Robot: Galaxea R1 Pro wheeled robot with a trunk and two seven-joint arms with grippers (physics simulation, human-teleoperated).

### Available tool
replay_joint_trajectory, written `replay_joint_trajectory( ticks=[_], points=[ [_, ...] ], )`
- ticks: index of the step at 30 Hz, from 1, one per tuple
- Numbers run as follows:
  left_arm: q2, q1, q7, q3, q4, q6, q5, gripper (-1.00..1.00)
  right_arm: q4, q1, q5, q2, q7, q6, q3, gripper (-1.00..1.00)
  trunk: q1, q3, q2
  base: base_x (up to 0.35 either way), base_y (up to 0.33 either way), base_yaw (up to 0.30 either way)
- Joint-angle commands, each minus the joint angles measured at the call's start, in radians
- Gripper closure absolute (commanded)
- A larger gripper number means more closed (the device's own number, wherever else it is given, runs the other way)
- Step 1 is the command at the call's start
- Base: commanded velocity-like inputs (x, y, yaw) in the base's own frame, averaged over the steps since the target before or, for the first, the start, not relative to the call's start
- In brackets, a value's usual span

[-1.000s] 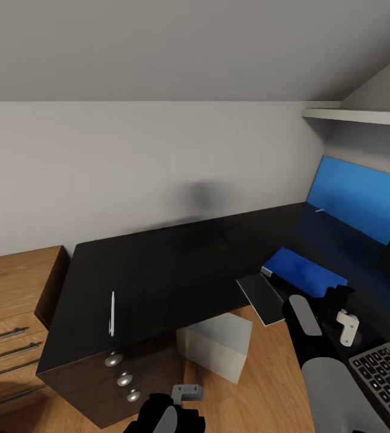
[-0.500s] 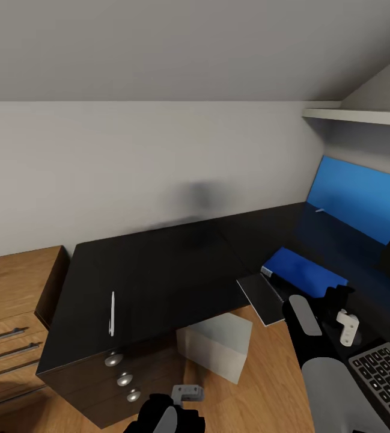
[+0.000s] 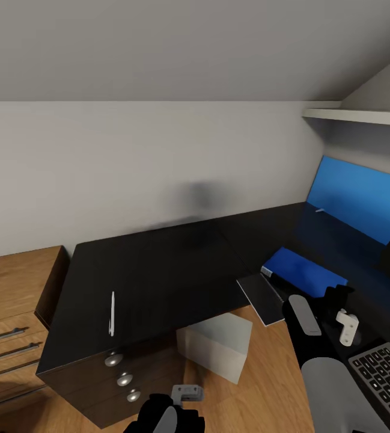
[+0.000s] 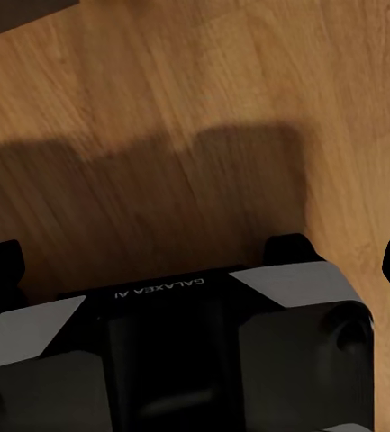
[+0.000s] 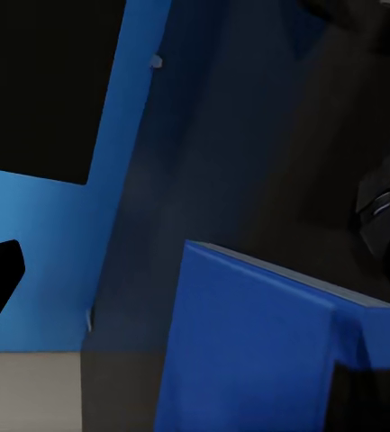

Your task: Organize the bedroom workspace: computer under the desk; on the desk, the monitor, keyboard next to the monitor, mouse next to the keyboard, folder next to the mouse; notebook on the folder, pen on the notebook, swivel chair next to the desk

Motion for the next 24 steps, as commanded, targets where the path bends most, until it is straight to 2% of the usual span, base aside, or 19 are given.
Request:
replay_joint_trajectory(
  ticks=[1, 15, 24],
  points=[
    [0.001, -0.001, 0.010, -0.001, -0.001, 0.001, 0.011, -1.00, -0.001, -0.001, 0.007, 0.001, -0.009, 0.000, -0.002, -1.00, 0.000, -0.001, -0.001, 0.000, 0.000, 0.000],
    [0.001, -0.001, 0.010, -0.001, -0.001, 0.001, 0.011, -1.00, -0.001, -0.001, 0.007, 0.001, -0.009, 0.002, -0.001, -1.00, 0.000, -0.001, -0.001, -0.004, 0.000, 0.000],
    [0.001, -0.001, 0.010, -0.002, -0.001, 0.001, 0.011, -1.00, -0.001, -0.001, 0.006, 0.002, -0.008, 0.003, 0.009, -1.00, 0.000, -0.001, -0.001, -0.100, 0.000, 0.000]
  ],
)
